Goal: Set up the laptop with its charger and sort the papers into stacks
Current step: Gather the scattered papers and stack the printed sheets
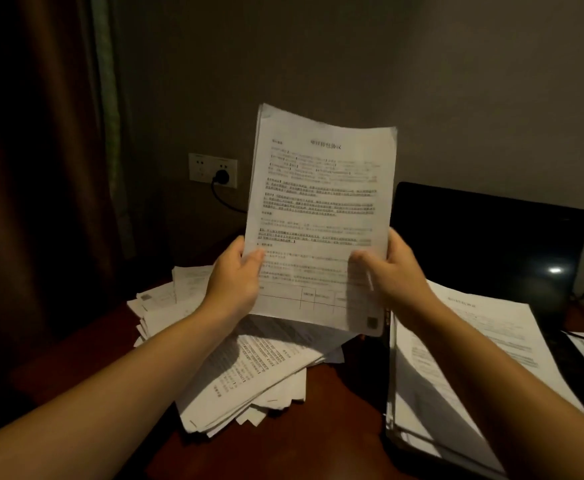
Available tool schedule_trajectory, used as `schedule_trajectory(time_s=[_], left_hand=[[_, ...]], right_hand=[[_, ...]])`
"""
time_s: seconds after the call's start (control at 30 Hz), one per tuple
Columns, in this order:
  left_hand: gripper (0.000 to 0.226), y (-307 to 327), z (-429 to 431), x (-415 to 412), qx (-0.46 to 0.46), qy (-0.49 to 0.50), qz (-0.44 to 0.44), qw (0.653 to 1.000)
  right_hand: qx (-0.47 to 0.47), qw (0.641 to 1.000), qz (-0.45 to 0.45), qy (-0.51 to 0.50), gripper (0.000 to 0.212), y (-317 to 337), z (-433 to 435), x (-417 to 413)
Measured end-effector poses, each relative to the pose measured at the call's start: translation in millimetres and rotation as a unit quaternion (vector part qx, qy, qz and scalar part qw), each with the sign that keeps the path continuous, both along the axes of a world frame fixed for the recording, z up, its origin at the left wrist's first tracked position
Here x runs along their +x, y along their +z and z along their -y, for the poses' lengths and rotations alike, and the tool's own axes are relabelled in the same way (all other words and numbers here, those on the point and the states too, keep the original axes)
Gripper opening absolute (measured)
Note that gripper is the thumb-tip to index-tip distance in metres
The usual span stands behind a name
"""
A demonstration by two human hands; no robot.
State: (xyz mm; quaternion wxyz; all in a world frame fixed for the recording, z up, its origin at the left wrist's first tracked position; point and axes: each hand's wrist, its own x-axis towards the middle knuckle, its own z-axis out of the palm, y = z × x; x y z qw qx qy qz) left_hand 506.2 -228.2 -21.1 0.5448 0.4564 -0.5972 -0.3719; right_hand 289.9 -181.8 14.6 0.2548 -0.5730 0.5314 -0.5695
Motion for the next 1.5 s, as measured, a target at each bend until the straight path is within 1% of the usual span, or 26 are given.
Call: schedule_trajectory(time_s=[0.1, 0.27, 0.37, 0.43, 0.47, 0.53, 0.57, 0.63, 0.7, 0.73, 0.8, 0.87, 1.07, 1.23, 1.33, 1.43, 1.5], left_hand=[[0.016, 8.2, -10.3, -16.3, 0.007, -0.043, 0.003, 0.999], [0.02, 15.0, -31.0, -55.3, 0.047, -0.131, -0.034, 0.99], [0.022, 12.5, -44.1, -86.0, 0.103, -0.202, -0.099, 0.969], [0.033, 8.3, -50.3, -105.5, 0.116, -0.238, -0.106, 0.959], [0.045, 5.1, -51.8, -114.4, 0.113, -0.245, -0.087, 0.959], [0.064, -1.9, -55.0, -129.3, 0.085, -0.246, -0.016, 0.965], [0.065, -5.3, -57.3, -136.5, 0.064, -0.244, 0.023, 0.967], [0.056, -13.7, -61.6, -149.1, 0.024, -0.239, 0.093, 0.966], [0.05, -23.8, -65.5, -156.5, 0.003, -0.236, 0.135, 0.962], [0.048, -28.5, -67.6, -158.5, -0.002, -0.236, 0.148, 0.961], [0.045, -36.2, -70.6, -160.5, -0.008, -0.232, 0.17, 0.958], [0.043, -40.8, -74.4, -159.9, -0.018, -0.224, 0.193, 0.955], [0.04, -44.1, -81.2, -152.8, -0.036, -0.181, 0.225, 0.957], [0.039, -46.7, -78.4, -151.0, -0.069, -0.144, 0.287, 0.945], [0.043, -48.6, -77.3, -150.8, -0.062, -0.143, 0.312, 0.937], [0.044, -48.7, -78.6, -150.7, -0.056, -0.154, 0.315, 0.935], [0.044, -47.0, -80.4, -151.8, -0.054, -0.165, 0.315, 0.933]], right_hand=[[-0.006, 1.0, 0.002, -0.003, 0.026, 9.9, -23.2, -25.5], [0.007, 0.999, 0.013, -0.033, 0.026, 9.0, -69.3, -67.7], [0.03, 0.997, 0.041, -0.058, 0.031, 0.6, -97.0, -97.0], [0.044, 0.993, 0.074, -0.078, 0.031, -6.5, -115.7, -115.1], [0.052, 0.991, 0.08, -0.091, 0.03, -10.5, -124.3, -123.4], [0.075, 0.988, 0.072, -0.117, 0.028, -19.3, -140.1, -138.2], [0.086, 0.986, 0.064, -0.129, 0.029, -23.6, -146.6, -144.5], [0.102, 0.982, 0.061, -0.144, 0.039, -32.9, -156.8, -156.2], [0.109, 0.981, 0.064, -0.145, 0.052, -42.9, -163.2, -166.4], [0.111, 0.981, 0.053, -0.147, 0.059, -47.4, -165.3, -169.5], [0.122, 0.978, -0.002, -0.171, 0.074, -55.0, -167.7, -173.7], [0.139, 0.968, -0.067, -0.197, 0.079, -58.5, -168.6, -174.1], [0.154, 0.941, -0.192, -0.232, 0.067, -63.6, -172.5, -176.7], [0.173, 0.91, -0.268, -0.264, 0.053, -70.4, -172.1, -179.9], [0.189, 0.896, -0.298, -0.27, 0.046, -73.7, -171.2, -179.3], [0.218, 0.88, -0.322, -0.273, 0.045, -75.0, -170.2, -174.4], [0.232, 0.863, -0.362, -0.266, 0.04, -73.1, -169.8, -168.6]])
